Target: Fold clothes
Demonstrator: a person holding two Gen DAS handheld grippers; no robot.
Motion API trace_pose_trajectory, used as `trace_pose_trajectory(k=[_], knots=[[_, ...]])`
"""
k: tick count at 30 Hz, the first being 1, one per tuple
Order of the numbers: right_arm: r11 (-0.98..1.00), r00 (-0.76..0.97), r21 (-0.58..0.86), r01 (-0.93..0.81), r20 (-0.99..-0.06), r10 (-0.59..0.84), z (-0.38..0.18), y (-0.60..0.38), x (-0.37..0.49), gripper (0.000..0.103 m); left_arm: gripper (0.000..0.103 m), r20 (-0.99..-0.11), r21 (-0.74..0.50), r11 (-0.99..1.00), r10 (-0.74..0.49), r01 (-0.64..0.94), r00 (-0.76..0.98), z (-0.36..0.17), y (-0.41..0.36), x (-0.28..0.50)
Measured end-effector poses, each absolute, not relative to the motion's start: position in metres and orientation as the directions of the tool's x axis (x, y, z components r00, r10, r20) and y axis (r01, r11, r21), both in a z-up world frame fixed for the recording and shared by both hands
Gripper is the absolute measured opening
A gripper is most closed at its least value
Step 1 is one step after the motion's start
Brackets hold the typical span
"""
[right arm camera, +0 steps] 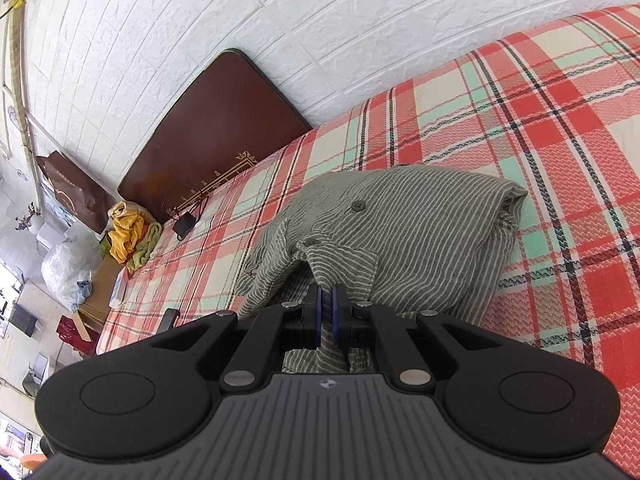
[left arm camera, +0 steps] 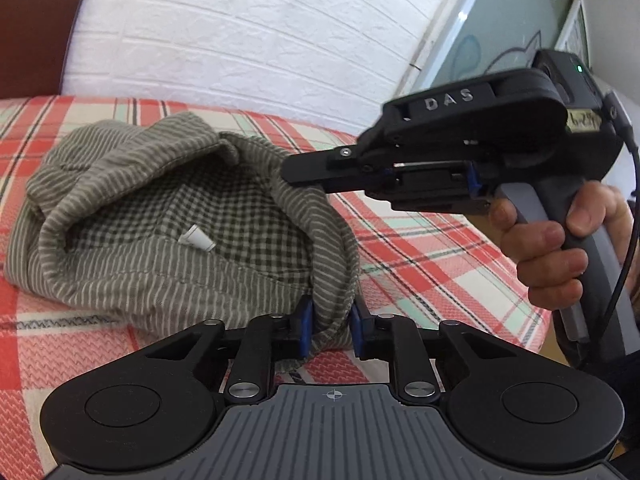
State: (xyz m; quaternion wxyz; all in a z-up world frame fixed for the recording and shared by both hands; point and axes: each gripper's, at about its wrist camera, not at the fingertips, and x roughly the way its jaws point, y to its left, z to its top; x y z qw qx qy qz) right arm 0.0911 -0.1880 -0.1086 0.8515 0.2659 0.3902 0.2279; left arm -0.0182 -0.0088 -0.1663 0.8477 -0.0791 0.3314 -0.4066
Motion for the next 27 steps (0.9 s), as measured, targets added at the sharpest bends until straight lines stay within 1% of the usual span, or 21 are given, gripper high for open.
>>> trace_pose_trajectory(k=[3, 4, 5, 7, 10, 11, 13, 17, 19, 21, 23, 26, 27], knots=[[0.752, 0.59, 0.638, -0.166, -0.547, 0.594, -0.112, -0.191, 0.091, 0.006, 0.031, -0.5, -0.399, 0.667, -0.733, 0.629, 0.461, -0.166, -0.005, -0.02], [0.747, 0.587, 0.646, -0.159, -0.547, 0.597, -0.114, -0.192, 0.092, 0.006, 0.028, -0.504, -0.379, 0.681, -0.72, 0.626, 0.477, -0.165, -0.006, -0.022], [0.742, 0.584, 0.653, -0.154, -0.546, 0.601, -0.115, -0.193, 0.092, 0.006, 0.013, -0.509, -0.345, 0.706, -0.695, 0.619, 0.508, -0.165, -0.006, -0.026], [0.743, 0.587, 0.652, -0.151, -0.546, 0.598, -0.116, -0.193, 0.091, 0.008, 0.012, -0.507, -0.248, 0.77, -0.62, 0.588, 0.599, -0.16, -0.009, -0.036], [0.759, 0.594, 0.633, -0.152, -0.555, 0.582, -0.114, -0.194, 0.088, 0.01, 0.009, -0.451, -0.029, 0.835, -0.502, 0.55, 0.738, -0.151, -0.021, -0.058], [0.768, 0.598, 0.619, -0.163, -0.557, 0.576, -0.111, -0.192, 0.086, 0.01, 0.009, -0.435, 0.029, 0.839, -0.479, 0.544, 0.762, -0.149, -0.026, -0.065], [0.786, 0.607, 0.589, -0.185, -0.561, 0.563, -0.106, -0.188, 0.082, 0.01, 0.009, -0.417, 0.097, 0.832, -0.465, 0.547, 0.781, -0.148, -0.036, -0.074], [0.818, 0.615, 0.528, -0.228, -0.573, 0.541, -0.096, -0.18, 0.074, 0.012, 0.009, -0.4, 0.161, 0.831, -0.438, 0.532, 0.805, -0.15, -0.045, -0.084], [0.825, 0.602, 0.509, -0.247, -0.586, 0.542, -0.095, -0.176, 0.072, 0.018, 0.009, -0.39, 0.199, 0.83, -0.421, 0.521, 0.819, -0.149, -0.052, -0.088], [0.834, 0.589, 0.487, -0.26, -0.604, 0.537, -0.095, -0.171, 0.069, 0.026, 0.009, -0.384, 0.225, 0.825, -0.413, 0.518, 0.826, -0.15, -0.056, -0.089], [0.851, 0.579, 0.452, -0.266, -0.631, 0.516, -0.097, -0.167, 0.068, 0.029, 0.009, -0.379, 0.246, 0.821, -0.408, 0.516, 0.831, -0.151, -0.061, -0.091], [0.876, 0.565, 0.397, -0.272, -0.671, 0.48, -0.1, -0.161, 0.069, 0.029, 0.009, -0.373, 0.259, 0.815, -0.41, 0.518, 0.832, -0.153, -0.062, -0.09], [0.884, 0.56, 0.38, -0.272, -0.684, 0.467, -0.102, -0.159, 0.069, 0.019, 0.009, -0.374, 0.259, 0.814, -0.412, 0.52, 0.831, -0.153, -0.062, -0.09]])
